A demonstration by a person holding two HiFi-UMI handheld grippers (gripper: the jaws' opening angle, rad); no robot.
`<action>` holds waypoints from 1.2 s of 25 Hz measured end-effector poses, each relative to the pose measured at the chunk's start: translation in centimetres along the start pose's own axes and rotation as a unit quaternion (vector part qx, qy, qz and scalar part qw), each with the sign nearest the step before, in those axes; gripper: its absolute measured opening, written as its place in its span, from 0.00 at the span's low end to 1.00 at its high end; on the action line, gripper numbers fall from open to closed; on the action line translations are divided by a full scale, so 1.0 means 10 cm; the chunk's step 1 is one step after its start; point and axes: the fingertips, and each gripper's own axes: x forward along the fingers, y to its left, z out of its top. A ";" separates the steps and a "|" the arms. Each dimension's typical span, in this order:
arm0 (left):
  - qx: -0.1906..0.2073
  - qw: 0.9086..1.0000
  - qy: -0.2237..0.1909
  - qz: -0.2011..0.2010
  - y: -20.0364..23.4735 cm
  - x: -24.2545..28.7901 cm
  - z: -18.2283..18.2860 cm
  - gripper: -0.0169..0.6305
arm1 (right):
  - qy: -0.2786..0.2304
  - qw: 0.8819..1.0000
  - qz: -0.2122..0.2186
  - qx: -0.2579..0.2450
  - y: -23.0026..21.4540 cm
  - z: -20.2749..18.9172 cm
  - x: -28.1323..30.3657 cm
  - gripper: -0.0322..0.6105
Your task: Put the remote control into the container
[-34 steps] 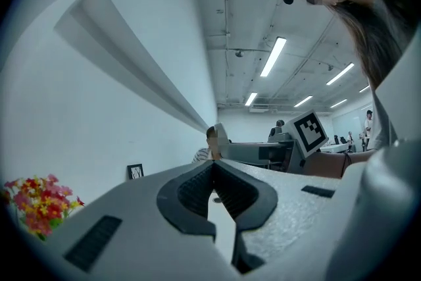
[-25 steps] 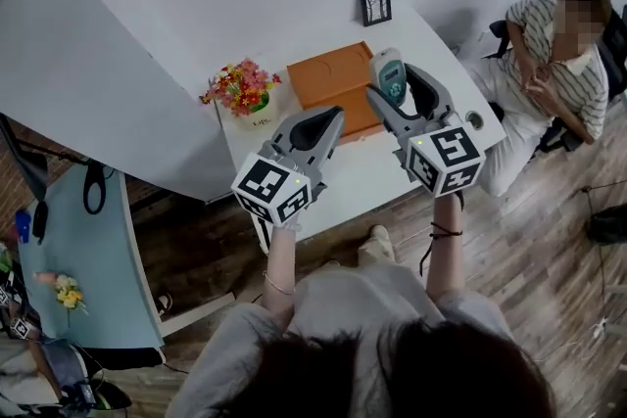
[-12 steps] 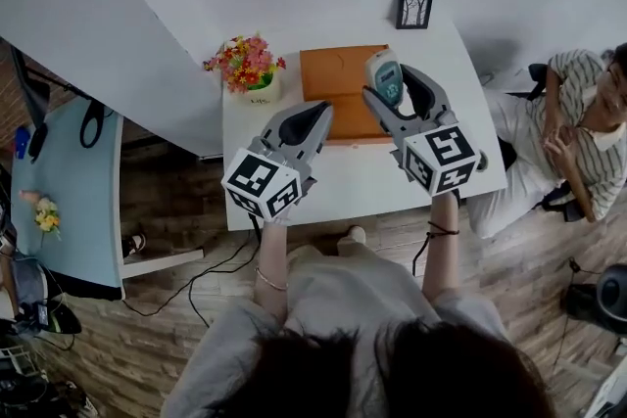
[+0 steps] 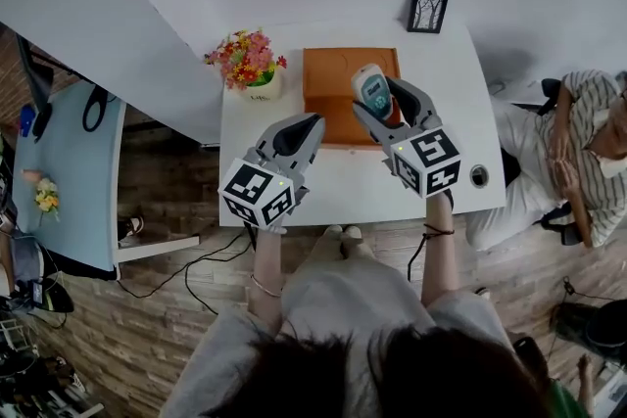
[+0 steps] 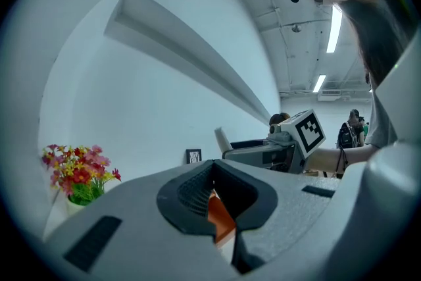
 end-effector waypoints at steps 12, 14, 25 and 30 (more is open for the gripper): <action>-0.044 0.997 0.059 0.005 0.21 0.18 -0.56 0.03 | 0.111 0.991 0.073 -0.024 -0.01 -0.76 0.47 0.48; -0.052 0.996 0.066 0.004 0.23 0.23 -0.64 0.03 | 0.126 0.988 0.084 -0.027 0.01 -0.86 0.54 0.48; -0.080 0.993 0.089 0.005 0.38 0.35 -0.91 0.03 | 0.204 0.967 0.143 -0.051 0.10 -1.31 0.80 0.48; -0.089 0.991 0.098 0.005 0.43 0.36 -0.98 0.03 | 0.239 0.956 0.161 -0.058 0.13 -1.47 0.85 0.48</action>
